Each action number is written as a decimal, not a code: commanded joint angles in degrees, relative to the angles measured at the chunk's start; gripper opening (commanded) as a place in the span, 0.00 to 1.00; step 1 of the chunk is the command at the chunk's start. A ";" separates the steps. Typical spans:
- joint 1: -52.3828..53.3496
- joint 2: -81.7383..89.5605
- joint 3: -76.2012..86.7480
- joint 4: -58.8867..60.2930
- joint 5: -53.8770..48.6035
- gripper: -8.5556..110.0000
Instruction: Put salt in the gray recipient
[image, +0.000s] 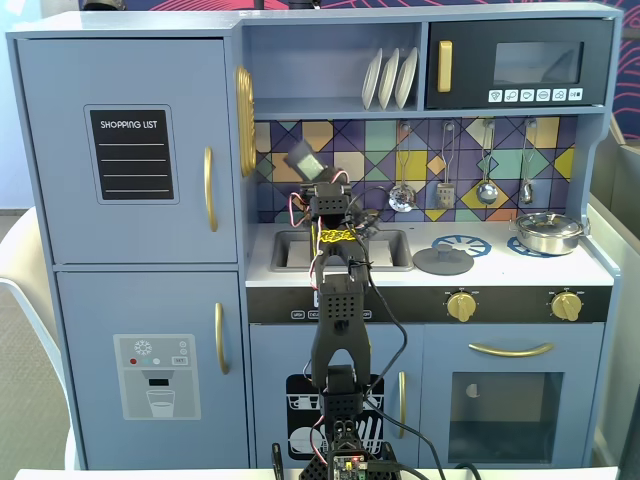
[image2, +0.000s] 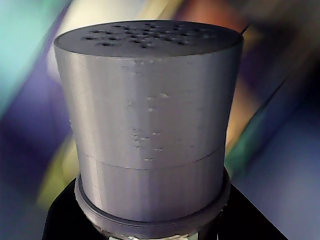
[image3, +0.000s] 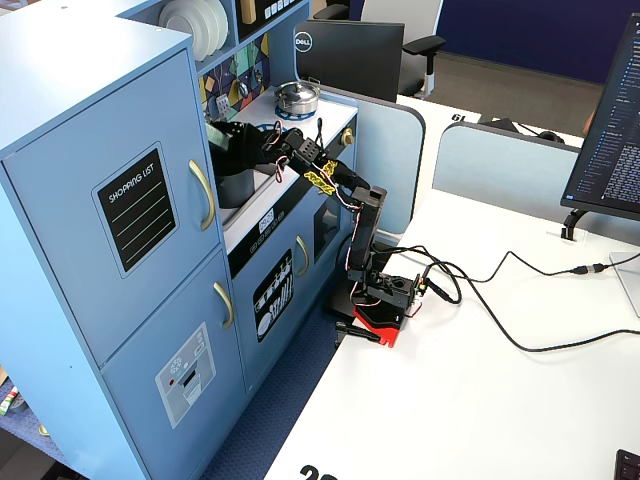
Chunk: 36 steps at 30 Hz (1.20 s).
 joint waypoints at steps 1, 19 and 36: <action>-0.70 6.59 5.01 -13.36 -3.25 0.07; -2.29 9.32 11.69 -25.93 -10.37 0.07; 21.88 9.05 -2.99 -4.04 -76.03 0.07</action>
